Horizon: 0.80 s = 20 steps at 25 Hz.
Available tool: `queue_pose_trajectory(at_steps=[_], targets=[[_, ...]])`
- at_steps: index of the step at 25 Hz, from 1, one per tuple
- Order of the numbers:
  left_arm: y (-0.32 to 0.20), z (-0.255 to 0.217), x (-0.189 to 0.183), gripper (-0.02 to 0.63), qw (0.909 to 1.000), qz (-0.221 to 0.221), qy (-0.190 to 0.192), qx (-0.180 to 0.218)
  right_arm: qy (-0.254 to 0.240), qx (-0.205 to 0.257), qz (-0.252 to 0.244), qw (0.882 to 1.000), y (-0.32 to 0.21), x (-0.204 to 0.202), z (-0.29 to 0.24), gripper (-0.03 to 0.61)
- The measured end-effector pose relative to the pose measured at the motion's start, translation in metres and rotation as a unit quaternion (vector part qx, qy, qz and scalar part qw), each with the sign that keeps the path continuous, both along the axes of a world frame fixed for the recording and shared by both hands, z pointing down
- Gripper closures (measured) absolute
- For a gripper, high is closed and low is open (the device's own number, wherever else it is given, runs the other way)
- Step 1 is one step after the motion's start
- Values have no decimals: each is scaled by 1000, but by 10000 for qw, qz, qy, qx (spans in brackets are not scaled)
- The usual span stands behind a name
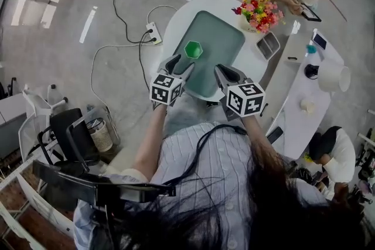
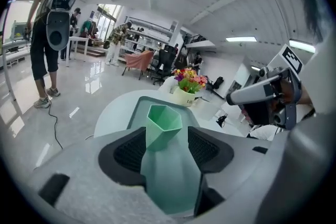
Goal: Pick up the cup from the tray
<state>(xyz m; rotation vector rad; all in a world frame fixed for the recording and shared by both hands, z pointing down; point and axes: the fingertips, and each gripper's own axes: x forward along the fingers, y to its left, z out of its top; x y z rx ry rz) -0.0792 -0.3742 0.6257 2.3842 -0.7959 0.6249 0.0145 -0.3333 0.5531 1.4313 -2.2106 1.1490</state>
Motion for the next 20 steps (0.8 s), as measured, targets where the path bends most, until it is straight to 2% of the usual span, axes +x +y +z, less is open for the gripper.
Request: queue_pose_trajectory(at_steps=[4, 8, 16, 20], targets=[[-5, 22, 11, 328, 9980, 562, -284, 21, 76, -132, 167, 9997, -5, 8, 6, 531], [-20, 36, 15, 258, 9962, 730, -454, 126, 89, -190, 220, 9995, -13, 9, 10, 531], [-24, 56, 33, 247, 9894, 1307, -614, 156, 156, -345, 310, 9988, -10, 12, 18, 531], [-21, 72, 39, 247, 9869, 1445, -716, 49, 166, -400, 345, 9985, -9, 13, 19, 531]])
